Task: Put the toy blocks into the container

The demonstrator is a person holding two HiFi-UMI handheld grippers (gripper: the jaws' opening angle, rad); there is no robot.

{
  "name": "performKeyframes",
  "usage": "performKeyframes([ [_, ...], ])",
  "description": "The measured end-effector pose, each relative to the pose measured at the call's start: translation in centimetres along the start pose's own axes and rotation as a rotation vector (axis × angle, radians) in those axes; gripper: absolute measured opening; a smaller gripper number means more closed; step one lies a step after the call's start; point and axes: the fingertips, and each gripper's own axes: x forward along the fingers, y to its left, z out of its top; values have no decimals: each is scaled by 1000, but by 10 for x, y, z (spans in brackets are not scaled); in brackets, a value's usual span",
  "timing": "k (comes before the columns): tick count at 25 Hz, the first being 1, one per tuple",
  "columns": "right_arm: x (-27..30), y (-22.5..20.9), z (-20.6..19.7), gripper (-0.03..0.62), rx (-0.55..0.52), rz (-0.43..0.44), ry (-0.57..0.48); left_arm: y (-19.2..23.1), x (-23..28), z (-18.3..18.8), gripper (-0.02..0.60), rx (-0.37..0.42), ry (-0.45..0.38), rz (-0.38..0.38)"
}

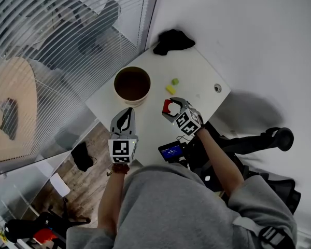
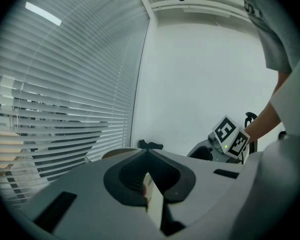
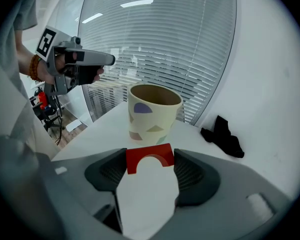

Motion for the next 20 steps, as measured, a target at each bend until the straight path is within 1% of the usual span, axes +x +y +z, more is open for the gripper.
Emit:
performKeyframes([
  [6,-5,-4,11,305,-1,-16,-25,2,-1,3,8,-4,-9,1],
  [20,-20,-25,63,305,-41,-66,-123,0,0,1,8,2,-13,-1],
])
